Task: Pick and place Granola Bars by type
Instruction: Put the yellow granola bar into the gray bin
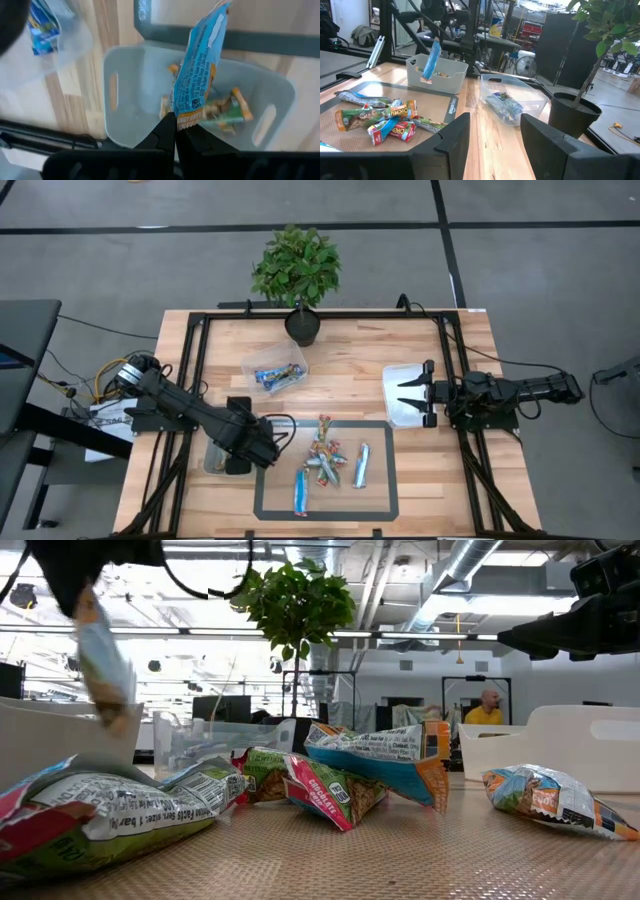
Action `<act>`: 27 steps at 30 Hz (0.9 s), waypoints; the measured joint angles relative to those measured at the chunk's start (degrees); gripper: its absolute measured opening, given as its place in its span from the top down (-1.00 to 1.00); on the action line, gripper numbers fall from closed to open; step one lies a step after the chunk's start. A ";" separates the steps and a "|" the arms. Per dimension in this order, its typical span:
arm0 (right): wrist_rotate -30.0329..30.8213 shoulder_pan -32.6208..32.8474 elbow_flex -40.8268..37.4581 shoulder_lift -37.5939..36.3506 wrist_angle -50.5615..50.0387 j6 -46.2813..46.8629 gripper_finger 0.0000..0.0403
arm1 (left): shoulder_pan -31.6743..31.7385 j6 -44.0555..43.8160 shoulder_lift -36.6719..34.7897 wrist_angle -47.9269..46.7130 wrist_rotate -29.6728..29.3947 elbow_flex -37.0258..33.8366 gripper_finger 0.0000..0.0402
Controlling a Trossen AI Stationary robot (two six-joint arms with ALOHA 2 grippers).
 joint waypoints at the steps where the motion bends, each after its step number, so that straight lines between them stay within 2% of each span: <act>1: 0.00 0.01 0.00 0.00 0.00 0.00 0.15 | -0.06 -0.02 0.00 0.03 0.81 0.24 1.00; 5: 0.00 0.01 -0.02 0.00 0.00 0.00 0.15 | -0.48 0.11 -0.32 -0.05 3.22 1.13 1.00; 17: 0.00 0.01 0.00 0.00 0.00 0.00 0.15 | -0.68 -0.19 -6.45 -0.40 3.14 0.97 1.00; 20: 0.00 -0.01 0.00 0.00 0.00 0.00 0.15 | -0.49 -1.01 -9.05 -0.43 2.86 -1.61 1.00; 27: 0.00 -0.01 0.00 -0.02 0.00 0.00 0.15 | 0.65 -3.58 -16.22 -0.48 2.65 -12.82 1.00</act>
